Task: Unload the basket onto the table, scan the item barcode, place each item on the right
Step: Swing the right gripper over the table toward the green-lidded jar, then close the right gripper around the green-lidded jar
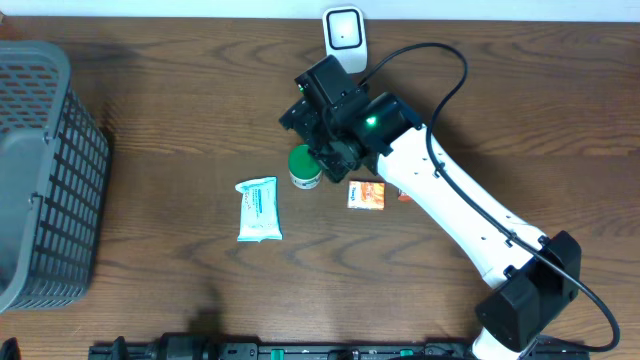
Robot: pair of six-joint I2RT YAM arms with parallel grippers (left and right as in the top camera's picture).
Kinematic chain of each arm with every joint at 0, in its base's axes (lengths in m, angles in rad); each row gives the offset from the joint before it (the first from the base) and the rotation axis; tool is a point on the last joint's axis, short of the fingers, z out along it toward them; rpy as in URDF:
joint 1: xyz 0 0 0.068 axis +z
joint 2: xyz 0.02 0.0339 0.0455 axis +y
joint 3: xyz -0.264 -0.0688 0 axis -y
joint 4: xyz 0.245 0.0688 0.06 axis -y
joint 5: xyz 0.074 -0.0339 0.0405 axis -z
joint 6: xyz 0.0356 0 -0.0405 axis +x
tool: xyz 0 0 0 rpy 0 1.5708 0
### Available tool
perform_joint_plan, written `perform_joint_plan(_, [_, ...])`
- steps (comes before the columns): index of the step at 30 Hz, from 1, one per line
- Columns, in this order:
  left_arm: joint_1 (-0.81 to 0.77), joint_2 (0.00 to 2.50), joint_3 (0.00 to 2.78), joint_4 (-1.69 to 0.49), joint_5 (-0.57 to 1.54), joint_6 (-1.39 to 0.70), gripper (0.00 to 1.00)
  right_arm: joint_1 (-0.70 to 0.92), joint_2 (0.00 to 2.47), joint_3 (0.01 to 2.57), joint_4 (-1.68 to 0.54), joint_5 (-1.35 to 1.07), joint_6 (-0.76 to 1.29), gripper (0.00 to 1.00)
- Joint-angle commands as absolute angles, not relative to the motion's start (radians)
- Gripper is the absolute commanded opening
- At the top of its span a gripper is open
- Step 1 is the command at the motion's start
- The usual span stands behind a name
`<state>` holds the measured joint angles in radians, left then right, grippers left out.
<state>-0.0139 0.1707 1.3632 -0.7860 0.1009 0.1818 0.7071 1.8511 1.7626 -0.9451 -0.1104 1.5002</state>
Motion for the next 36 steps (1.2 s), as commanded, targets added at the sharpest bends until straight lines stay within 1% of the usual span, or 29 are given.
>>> perform_joint_plan(1, [-0.019,0.169,1.352,-0.785,0.093,0.191,0.84,0.722,1.846,1.795,-0.982,-0.168,1.583,0.88])
perform_joint_plan(3, [-0.019,0.169,1.343,-0.785,0.092,0.191,0.84,0.722,1.847,1.806,-1.008,-0.167,1.618,0.88])
perform_joint_plan(11, [-0.019,0.169,1.297,-0.785,0.092,0.191,0.84,0.706,1.905,1.909,-1.012,-0.158,1.633,0.88])
perform_joint_plan(13, [-0.019,0.169,1.289,-0.785,0.092,0.191,0.84,0.697,1.954,1.96,-1.026,-0.159,1.62,0.91])
perform_joint_plan(15, [-0.019,0.169,1.283,-0.785,0.092,0.191,0.84,0.693,2.024,2.022,-1.063,-0.159,1.606,0.98])
perform_joint_plan(16, [-0.019,0.169,1.281,-0.785,0.092,0.191,0.84,0.693,2.063,2.051,-1.085,-0.16,1.599,0.99])
perform_joint_plan(22, [-0.019,0.169,1.28,-0.785,0.092,0.191,0.84,0.686,2.259,2.195,-1.282,-0.208,1.596,0.99])
perform_joint_plan(27, [-0.02,0.169,1.28,-0.785,0.058,0.191,0.84,0.672,2.298,2.2,-1.293,-0.219,1.584,0.99])
perform_joint_plan(36, [-0.019,0.169,1.28,-0.807,0.058,0.191,0.84,0.658,2.377,2.2,-1.282,-0.22,1.577,0.99])
